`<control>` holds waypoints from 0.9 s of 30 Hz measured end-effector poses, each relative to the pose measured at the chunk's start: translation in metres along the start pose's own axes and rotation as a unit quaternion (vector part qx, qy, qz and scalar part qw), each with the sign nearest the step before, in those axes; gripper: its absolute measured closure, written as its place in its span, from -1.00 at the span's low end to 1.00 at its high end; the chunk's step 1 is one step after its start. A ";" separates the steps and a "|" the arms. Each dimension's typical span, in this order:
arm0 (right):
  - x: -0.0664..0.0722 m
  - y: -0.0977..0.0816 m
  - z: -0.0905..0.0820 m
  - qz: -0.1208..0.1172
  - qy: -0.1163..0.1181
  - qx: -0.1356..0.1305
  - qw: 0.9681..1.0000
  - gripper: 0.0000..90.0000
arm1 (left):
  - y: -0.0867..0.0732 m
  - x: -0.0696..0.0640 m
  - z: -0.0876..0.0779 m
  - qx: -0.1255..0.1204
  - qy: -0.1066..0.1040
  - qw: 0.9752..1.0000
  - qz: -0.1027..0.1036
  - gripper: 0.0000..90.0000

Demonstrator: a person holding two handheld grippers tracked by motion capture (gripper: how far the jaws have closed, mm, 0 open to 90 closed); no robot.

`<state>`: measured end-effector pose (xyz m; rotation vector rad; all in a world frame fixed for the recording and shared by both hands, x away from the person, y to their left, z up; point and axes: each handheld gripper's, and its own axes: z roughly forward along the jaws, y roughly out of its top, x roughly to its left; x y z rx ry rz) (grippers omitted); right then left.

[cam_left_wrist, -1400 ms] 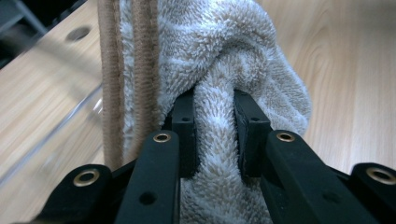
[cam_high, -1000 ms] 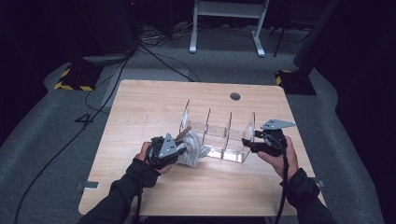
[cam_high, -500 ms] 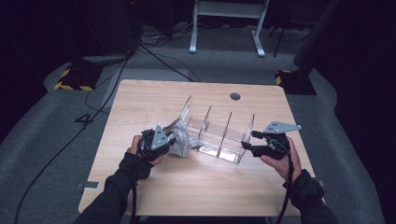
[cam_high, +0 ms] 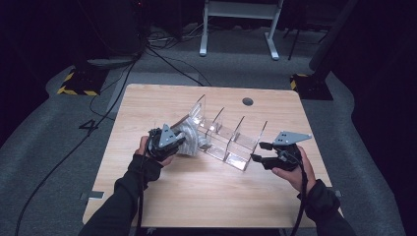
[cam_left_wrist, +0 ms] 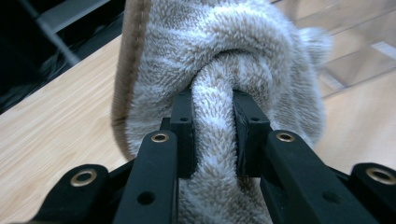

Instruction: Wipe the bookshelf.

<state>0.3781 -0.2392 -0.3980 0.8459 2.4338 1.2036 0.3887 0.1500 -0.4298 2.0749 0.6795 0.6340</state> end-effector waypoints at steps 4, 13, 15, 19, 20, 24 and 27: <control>0.001 -0.001 0.004 -0.007 0.005 0.005 1.000 0.05 | 0.014 -0.029 -0.007 -0.030 -0.051 0.998 0.020 0.63; -0.012 -0.004 -0.024 0.003 -0.014 -0.025 1.000 0.13 | 0.064 -0.094 0.010 -0.083 -0.148 0.982 0.078 0.63; -0.016 -0.006 -0.026 0.013 -0.036 -0.026 0.999 0.16 | 0.072 -0.107 0.021 -0.086 -0.161 0.980 0.085 0.63; -0.023 -0.010 -0.021 0.027 -0.051 -0.029 0.998 0.15 | 0.080 -0.125 0.043 -0.080 -0.176 0.976 0.095 0.63; -0.024 -0.011 -0.020 0.027 -0.049 -0.031 0.998 0.15 | 0.079 -0.128 0.050 -0.073 -0.174 0.977 0.100 0.63; -0.025 -0.012 -0.016 0.029 -0.052 -0.031 0.998 0.14 | 0.073 -0.131 0.067 -0.050 -0.170 0.979 0.101 0.63; -0.023 -0.012 -0.013 0.022 -0.048 -0.027 0.998 0.14 | 0.063 -0.126 0.076 -0.020 -0.152 0.983 0.102 0.63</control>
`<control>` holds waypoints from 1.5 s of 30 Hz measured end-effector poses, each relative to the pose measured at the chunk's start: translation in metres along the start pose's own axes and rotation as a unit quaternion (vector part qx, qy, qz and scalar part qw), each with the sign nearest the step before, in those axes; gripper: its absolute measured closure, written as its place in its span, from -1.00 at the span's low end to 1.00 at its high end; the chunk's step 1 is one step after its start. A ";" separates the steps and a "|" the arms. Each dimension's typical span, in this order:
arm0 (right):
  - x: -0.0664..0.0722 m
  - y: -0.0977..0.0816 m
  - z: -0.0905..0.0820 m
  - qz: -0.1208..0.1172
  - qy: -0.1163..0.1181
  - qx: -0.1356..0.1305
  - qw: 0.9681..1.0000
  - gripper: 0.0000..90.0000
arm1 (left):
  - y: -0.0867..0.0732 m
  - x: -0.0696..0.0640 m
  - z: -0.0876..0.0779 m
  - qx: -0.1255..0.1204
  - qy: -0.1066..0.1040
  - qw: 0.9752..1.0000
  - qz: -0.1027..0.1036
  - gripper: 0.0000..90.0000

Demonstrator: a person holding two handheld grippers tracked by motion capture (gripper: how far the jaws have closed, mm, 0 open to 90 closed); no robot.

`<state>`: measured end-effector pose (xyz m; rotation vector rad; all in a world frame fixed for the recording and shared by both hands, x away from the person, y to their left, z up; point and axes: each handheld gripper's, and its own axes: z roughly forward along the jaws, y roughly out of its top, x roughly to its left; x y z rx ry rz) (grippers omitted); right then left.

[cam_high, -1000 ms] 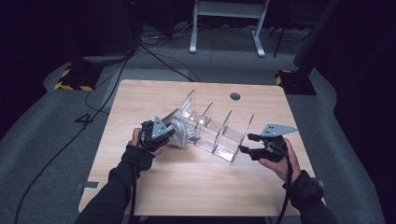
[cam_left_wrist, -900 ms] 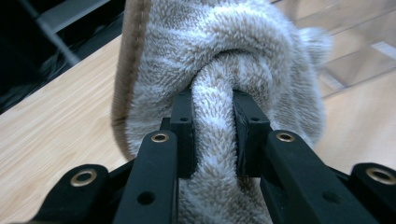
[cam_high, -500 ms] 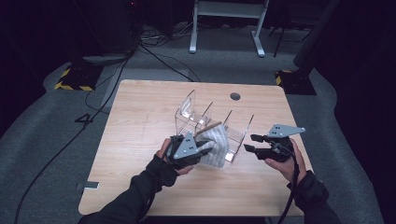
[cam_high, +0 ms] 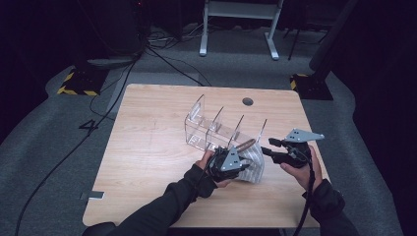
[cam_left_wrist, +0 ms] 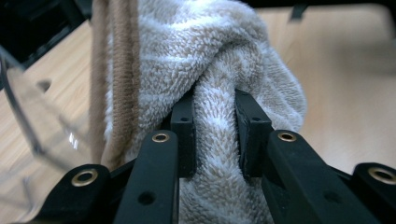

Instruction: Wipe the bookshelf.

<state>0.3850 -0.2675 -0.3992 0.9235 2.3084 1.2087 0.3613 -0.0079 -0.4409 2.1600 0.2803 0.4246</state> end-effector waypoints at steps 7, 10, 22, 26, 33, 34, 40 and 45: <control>0.000 -0.002 0.001 0.003 0.008 0.003 1.000 0.11 | -0.048 0.023 -0.013 0.065 0.010 0.997 -0.043 0.63; 0.000 -0.004 0.002 0.002 0.005 0.008 1.000 0.10 | -0.059 0.028 -0.028 0.080 0.023 0.995 -0.047 0.63; -0.006 -0.011 -0.004 0.014 -0.006 0.010 1.000 0.06 | -0.071 0.050 -0.099 0.000 0.075 0.993 -0.089 0.63; -0.005 -0.012 0.000 0.009 -0.005 0.019 1.000 0.06 | -0.045 0.047 -0.094 -0.039 0.047 0.997 -0.055 0.63; -0.007 -0.017 0.005 0.014 -0.003 0.030 0.999 0.06 | -0.027 0.049 -0.063 -0.024 0.064 0.997 -0.023 0.63; -0.006 -0.018 0.005 0.013 -0.004 0.031 0.999 0.06 | -0.030 0.055 -0.062 -0.025 0.062 0.997 -0.037 0.63; -0.007 -0.019 0.003 0.012 -0.004 0.030 0.999 0.05 | -0.046 0.070 -0.070 -0.003 0.101 0.993 -0.064 0.63; -0.009 -0.021 0.000 0.016 -0.011 0.031 0.999 0.04 | -0.063 0.090 -0.094 -0.004 0.142 0.984 -0.106 0.63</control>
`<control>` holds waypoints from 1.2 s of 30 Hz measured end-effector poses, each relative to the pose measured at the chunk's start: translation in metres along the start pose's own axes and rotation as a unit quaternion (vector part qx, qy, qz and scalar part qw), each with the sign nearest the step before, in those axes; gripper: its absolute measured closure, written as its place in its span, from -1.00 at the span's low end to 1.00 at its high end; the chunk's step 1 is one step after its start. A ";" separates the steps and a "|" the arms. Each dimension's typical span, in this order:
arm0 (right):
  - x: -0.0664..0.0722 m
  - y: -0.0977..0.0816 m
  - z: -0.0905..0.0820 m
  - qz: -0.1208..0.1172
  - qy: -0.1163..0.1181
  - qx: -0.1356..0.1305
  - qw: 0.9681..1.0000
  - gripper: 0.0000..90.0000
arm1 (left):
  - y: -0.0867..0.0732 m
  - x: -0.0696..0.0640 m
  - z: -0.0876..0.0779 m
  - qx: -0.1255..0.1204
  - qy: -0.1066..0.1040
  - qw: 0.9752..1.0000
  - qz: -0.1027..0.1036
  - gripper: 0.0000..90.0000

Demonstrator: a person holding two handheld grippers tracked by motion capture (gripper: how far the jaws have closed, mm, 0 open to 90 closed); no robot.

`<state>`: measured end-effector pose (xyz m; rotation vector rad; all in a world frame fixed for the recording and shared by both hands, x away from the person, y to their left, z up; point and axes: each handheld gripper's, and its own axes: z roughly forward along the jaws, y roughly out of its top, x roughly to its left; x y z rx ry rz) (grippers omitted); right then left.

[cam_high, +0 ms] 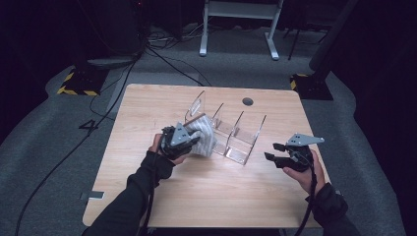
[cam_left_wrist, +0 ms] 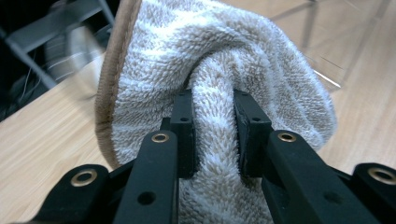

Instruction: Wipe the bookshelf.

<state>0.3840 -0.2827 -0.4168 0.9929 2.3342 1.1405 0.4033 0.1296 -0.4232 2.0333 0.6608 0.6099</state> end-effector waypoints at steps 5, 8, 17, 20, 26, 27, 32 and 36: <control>-0.001 0.000 0.000 0.003 -0.002 0.000 1.000 0.03 | 0.008 -0.005 -0.011 -0.031 -0.038 0.999 -0.001 0.63; -0.001 0.000 0.001 0.002 -0.001 0.001 1.000 0.02 | 0.016 -0.019 -0.008 -0.038 -0.058 0.997 0.016 0.63; 0.000 -0.001 -0.001 0.004 0.000 -0.001 1.000 0.00 | 0.031 -0.052 -0.003 -0.040 -0.100 0.993 0.057 0.62; 0.002 -0.004 -0.003 -0.002 -0.001 -0.001 1.000 -0.01 | 0.021 -0.041 -0.009 -0.024 -0.084 0.995 0.054 0.62; 0.004 -0.009 -0.005 -0.015 0.000 -0.001 1.000 -0.03 | -0.002 -0.025 -0.020 0.000 -0.065 0.997 0.034 0.62; 0.005 -0.010 -0.004 -0.016 0.002 0.001 1.000 -0.05 | -0.008 -0.021 -0.023 0.007 -0.061 0.998 0.030 0.62; 0.008 -0.013 -0.002 -0.024 0.004 0.006 1.000 -0.07 | -0.020 -0.017 -0.031 0.022 -0.052 0.998 0.030 0.62; 0.008 -0.019 -0.001 -0.031 0.005 0.009 0.999 -0.11 | -0.034 -0.013 -0.036 0.041 -0.042 0.998 0.023 0.62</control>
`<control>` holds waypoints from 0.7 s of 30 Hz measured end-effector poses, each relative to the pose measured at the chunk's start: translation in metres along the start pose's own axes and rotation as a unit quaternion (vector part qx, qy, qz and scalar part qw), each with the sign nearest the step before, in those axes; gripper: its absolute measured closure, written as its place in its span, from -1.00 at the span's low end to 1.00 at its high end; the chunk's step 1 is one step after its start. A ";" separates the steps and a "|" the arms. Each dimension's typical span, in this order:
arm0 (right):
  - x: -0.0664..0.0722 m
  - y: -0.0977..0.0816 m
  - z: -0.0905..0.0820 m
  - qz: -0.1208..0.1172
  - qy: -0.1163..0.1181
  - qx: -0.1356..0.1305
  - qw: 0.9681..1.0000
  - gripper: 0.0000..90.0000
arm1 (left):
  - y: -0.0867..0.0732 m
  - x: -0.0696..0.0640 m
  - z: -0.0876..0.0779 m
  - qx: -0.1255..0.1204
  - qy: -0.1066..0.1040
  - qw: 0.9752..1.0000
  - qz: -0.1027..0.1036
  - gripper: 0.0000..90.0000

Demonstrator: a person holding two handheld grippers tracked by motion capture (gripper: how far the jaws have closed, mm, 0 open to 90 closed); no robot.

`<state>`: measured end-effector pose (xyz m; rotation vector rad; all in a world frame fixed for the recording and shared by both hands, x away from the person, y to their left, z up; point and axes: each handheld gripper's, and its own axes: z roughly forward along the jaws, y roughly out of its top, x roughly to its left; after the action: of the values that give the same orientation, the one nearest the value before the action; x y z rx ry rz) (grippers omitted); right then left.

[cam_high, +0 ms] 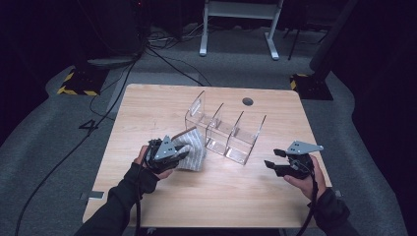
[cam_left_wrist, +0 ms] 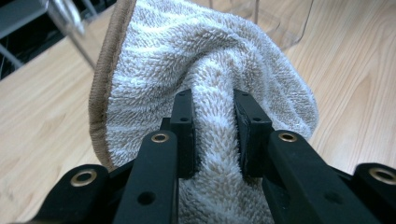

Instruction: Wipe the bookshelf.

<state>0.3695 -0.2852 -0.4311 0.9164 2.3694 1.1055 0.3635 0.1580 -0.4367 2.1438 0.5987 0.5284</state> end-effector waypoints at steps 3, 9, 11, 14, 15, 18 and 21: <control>0.000 -0.003 0.000 -0.002 0.003 0.001 1.000 -0.12 | -0.005 0.001 -0.002 0.006 0.001 1.000 -0.004 0.62; -0.001 -0.013 -0.001 0.001 0.001 0.003 1.000 -0.14 | -0.020 0.002 -0.004 0.024 0.001 1.000 -0.007 0.62; -0.002 -0.016 0.000 0.003 0.001 0.007 1.000 -0.15 | -0.023 0.002 -0.006 0.026 0.002 1.000 -0.011 0.61; -0.002 -0.020 0.002 0.003 0.002 0.013 1.000 -0.15 | -0.028 0.002 -0.006 0.031 -0.001 0.999 -0.015 0.60; -0.002 -0.021 0.002 0.002 0.000 0.017 1.000 -0.15 | -0.030 0.002 -0.006 0.035 -0.001 0.999 -0.016 0.60; -0.002 -0.025 0.004 0.000 -0.002 0.026 1.000 -0.16 | -0.038 0.001 -0.005 0.042 -0.004 0.999 -0.024 0.54; -0.002 -0.028 0.006 -0.001 -0.003 0.032 0.999 -0.16 | -0.043 0.002 -0.003 0.051 0.002 0.998 -0.029 0.43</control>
<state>0.3630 -0.2966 -0.4571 0.9374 2.4124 1.0314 0.3532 0.1838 -0.4695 2.2152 0.7004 0.4793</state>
